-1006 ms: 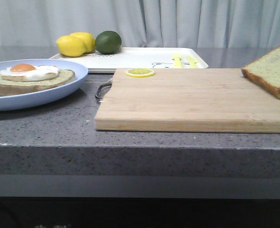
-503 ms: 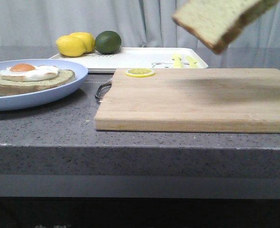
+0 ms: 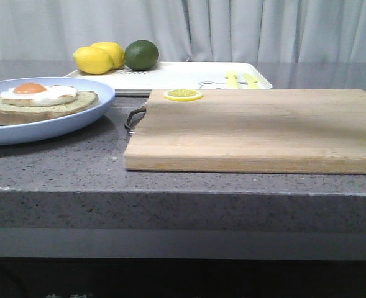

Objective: Place bread and move sandwich to tray
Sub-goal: 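Lift the bread slice and carry it toward the blue plate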

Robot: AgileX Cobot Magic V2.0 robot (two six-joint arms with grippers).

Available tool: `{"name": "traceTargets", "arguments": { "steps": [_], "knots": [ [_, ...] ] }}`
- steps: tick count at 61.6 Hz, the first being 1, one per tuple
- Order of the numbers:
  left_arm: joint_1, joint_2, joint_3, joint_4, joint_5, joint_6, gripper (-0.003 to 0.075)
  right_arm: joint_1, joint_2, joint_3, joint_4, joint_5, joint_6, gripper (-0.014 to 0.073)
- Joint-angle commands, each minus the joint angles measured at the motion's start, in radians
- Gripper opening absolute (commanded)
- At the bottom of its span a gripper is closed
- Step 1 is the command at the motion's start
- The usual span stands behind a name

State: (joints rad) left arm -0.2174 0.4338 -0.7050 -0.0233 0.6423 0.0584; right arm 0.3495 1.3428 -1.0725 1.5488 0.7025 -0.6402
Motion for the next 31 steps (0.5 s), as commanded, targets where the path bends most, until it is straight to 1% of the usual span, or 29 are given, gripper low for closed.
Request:
{"name": "traceTargets", "arguments": {
  "steps": [1,7,10,11,21,31],
  "knots": [
    [-0.005,0.014,-0.026,-0.001,-0.081,-0.001,0.0544,0.062,-0.001,-0.025,0.145,-0.100,-0.056,-0.0053],
    [-0.005,0.014,-0.026,-0.001,-0.081,-0.001,0.0544,0.110,0.042,-0.025,0.263,-0.123,-0.130,-0.0053],
    [-0.005,0.014,-0.026,-0.001,-0.081,-0.001,0.0544,0.129,0.067,-0.025,0.366,-0.124,-0.191,-0.0053],
    [-0.005,0.014,-0.026,-0.001,-0.081,-0.001,0.0544,0.134,0.074,-0.025,0.381,-0.124,-0.210,-0.0053],
    [-0.005,0.014,-0.026,-0.001,-0.081,-0.001,0.0544,0.197,0.173,-0.081,0.380,-0.152,-0.222,-0.0053],
    [-0.005,0.014,-0.026,-0.001,-0.082,-0.001,0.0544,0.254,0.262,-0.169,0.380,-0.240,-0.159,-0.0053]
  ]
}}
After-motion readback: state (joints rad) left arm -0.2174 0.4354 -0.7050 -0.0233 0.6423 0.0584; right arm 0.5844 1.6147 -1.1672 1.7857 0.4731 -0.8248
